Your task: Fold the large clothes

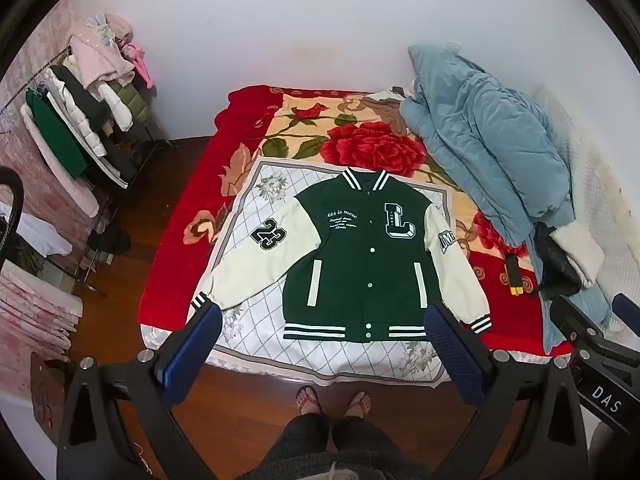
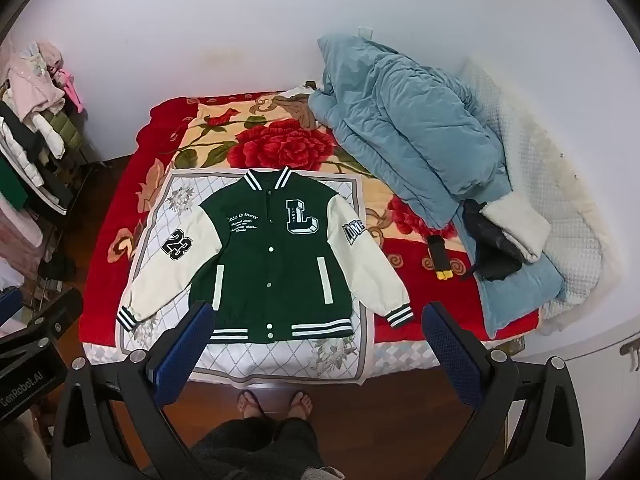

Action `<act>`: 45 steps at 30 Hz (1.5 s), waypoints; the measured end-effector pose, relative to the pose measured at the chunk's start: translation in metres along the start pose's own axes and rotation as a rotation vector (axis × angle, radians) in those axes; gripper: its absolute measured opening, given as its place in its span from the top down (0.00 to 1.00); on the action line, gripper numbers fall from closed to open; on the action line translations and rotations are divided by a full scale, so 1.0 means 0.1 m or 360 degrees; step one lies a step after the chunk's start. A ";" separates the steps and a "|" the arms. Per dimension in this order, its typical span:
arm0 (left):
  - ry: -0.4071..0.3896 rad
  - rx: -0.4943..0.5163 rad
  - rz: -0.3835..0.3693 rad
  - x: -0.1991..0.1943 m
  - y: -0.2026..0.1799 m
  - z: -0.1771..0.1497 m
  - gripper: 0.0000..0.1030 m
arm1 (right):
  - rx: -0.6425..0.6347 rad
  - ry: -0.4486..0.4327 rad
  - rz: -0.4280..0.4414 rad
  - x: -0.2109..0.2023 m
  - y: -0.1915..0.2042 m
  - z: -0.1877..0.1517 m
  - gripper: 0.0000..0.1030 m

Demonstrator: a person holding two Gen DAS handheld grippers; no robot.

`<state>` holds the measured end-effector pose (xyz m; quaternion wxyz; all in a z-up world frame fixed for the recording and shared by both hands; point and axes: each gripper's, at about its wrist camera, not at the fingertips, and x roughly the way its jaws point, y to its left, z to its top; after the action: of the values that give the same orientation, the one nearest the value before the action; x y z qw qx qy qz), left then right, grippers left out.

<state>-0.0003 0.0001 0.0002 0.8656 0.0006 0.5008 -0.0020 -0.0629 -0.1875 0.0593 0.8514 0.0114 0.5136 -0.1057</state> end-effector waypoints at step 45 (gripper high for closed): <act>-0.0034 -0.0015 -0.0008 -0.21 0.00 0.07 0.00 | -0.0005 -0.0046 -0.0025 -0.32 0.09 0.07 0.00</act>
<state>-0.0050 -0.0002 0.0219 0.8709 -0.0048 0.4914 -0.0019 -0.0690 -0.1740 0.0898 0.8580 0.0044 0.5014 -0.1118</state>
